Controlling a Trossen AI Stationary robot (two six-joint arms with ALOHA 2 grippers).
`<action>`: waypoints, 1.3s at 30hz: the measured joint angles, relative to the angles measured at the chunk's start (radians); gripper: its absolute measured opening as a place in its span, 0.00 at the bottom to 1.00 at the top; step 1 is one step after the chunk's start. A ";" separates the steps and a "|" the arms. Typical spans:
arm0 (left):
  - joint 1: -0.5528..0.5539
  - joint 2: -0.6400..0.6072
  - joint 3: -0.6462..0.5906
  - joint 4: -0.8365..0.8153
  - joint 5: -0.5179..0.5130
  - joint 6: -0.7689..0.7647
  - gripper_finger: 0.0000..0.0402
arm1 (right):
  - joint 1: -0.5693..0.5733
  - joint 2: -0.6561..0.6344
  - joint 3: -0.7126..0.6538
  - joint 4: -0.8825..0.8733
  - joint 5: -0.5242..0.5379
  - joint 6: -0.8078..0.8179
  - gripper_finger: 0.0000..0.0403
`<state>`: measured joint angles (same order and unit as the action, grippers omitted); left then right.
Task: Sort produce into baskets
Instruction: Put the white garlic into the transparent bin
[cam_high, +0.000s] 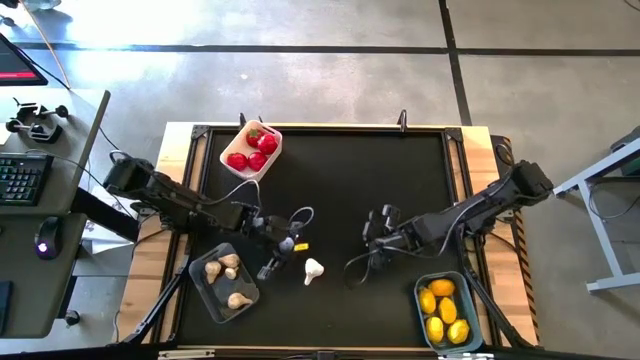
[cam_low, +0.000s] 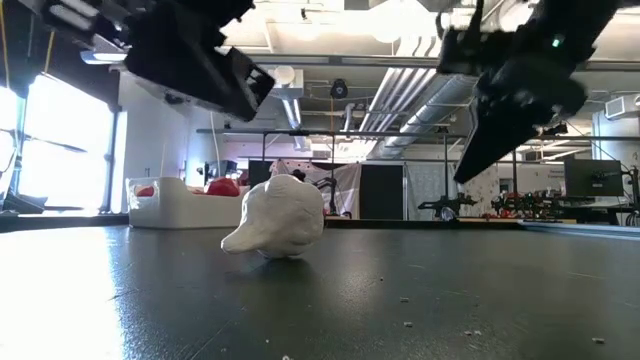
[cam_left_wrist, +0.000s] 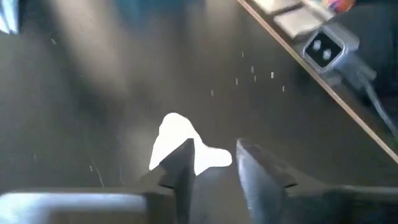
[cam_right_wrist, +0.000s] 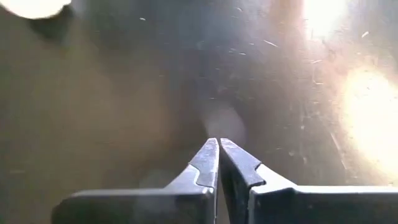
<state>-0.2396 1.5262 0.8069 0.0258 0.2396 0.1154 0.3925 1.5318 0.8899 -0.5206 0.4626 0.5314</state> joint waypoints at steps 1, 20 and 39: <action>-0.009 0.003 -0.002 -0.006 -0.018 0.000 0.29 | -0.013 0.000 -0.012 0.014 0.000 -0.011 0.01; -0.012 0.252 0.057 0.157 -0.075 -0.111 0.59 | -0.072 0.000 -0.076 0.091 0.083 -0.069 0.00; -0.009 0.187 0.087 -0.013 -0.105 -0.010 0.33 | -0.072 0.000 -0.076 0.089 0.135 -0.096 0.00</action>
<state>-0.2489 1.7133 0.8940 0.0125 0.1349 0.1050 0.3202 1.5318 0.8135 -0.4314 0.5971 0.4358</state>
